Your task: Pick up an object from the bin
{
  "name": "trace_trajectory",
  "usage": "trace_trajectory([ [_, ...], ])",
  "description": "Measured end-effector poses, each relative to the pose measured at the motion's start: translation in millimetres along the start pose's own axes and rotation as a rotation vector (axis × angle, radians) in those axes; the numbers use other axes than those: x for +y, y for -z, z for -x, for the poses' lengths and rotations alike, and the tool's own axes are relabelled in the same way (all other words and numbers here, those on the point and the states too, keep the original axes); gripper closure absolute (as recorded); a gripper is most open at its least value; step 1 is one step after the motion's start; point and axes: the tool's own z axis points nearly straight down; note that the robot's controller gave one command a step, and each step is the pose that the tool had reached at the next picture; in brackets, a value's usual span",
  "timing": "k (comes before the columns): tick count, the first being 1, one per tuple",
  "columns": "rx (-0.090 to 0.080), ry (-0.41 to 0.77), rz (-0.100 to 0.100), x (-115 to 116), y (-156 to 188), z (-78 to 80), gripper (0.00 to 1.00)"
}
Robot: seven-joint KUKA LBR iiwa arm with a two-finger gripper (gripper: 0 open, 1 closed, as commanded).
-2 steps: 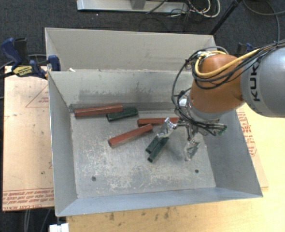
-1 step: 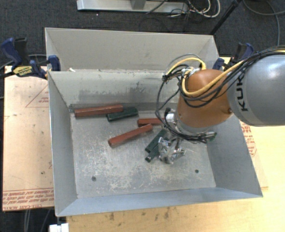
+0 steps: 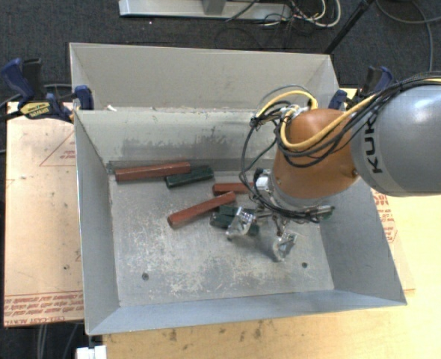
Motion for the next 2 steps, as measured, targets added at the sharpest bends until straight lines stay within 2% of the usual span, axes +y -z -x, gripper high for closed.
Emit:
trace_trajectory([
  [1,0.000,-0.001,0.000,-0.1,0.0,0.0,0.00],
  [2,0.003,0.045,0.008,-16.0,14.2,19.7,0.00],
])
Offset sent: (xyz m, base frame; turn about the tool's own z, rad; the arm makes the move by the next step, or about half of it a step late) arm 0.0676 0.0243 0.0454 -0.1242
